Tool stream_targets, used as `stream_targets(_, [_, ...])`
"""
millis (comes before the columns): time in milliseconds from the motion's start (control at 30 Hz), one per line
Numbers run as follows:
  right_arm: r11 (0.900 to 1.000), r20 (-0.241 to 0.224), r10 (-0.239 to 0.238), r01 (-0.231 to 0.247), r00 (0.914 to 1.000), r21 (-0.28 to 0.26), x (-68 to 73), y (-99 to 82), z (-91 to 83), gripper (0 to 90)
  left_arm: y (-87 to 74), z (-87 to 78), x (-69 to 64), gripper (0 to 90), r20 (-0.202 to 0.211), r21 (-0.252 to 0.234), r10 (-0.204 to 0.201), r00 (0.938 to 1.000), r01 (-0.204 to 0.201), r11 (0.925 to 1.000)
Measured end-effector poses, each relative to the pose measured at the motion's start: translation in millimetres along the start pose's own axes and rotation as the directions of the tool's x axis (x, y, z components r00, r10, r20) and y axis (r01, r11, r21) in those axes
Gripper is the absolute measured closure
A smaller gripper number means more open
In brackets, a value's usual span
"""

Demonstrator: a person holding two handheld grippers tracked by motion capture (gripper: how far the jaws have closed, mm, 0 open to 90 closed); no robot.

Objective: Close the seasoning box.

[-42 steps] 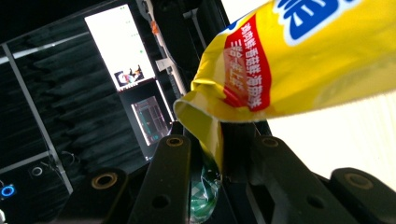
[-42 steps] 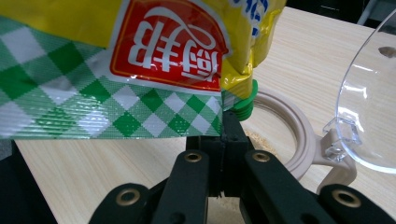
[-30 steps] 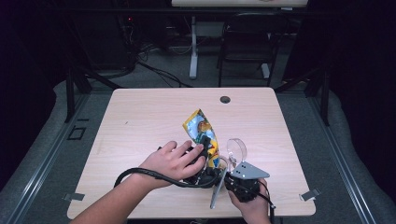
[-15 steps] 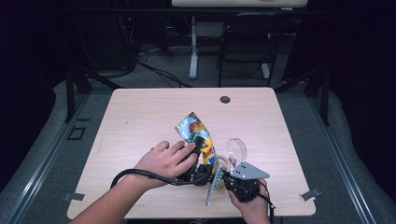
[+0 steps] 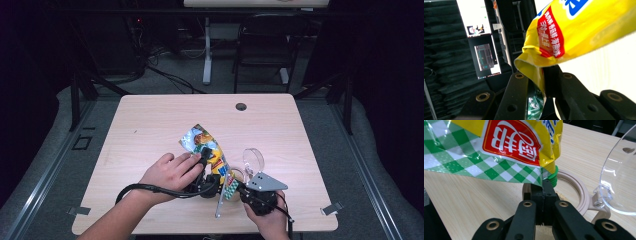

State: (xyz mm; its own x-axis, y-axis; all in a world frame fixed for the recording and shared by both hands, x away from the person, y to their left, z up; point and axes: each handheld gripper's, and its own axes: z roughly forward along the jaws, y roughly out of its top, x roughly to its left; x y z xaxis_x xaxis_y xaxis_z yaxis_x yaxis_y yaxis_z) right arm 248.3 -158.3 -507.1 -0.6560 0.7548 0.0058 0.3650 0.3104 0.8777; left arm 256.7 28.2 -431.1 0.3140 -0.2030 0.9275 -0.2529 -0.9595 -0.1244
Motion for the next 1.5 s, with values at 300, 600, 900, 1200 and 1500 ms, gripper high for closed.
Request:
stream_targets(300, [1.0,0.005,-0.002,0.002,1.0,-0.002,-2.4,0.5,-0.5,90.0,-3.7,0.9,-2.2,84.2,0.016,0.003,-0.024,0.9996,0.024,0.9997])
stream_targets(600, [0.9999,0.005,0.008,-0.007,1.0,-0.015,-3.9,1.4,-1.3,90.0,-11.6,1.7,-7.5,84.1,0.036,-0.002,-0.095,0.9948,0.095,0.9955])
stream_targets(900, [0.9996,0.01,0.01,-0.009,0.9999,-0.028,-4.2,2.1,-1.3,90.0,-19.2,4.1,-14.6,84.2,0.062,-0.009,-0.172,0.9832,0.172,0.985])
stream_targets(1200, [0.9994,0.014,0.011,-0.011,0.9998,-0.031,-4.0,2.5,-0.8,90.0,-28.9,6.9,-24.5,84.5,0.089,-0.021,-0.243,0.966,0.246,0.9691])
stream_targets(1500, [0.9991,0.025,0.012,-0.011,0.9996,-0.04,-3.7,3.1,-0.7,90.0,-31.2,8.3,-30.6,83.9,0.104,-0.012,-0.282,0.9536,0.285,0.9584])
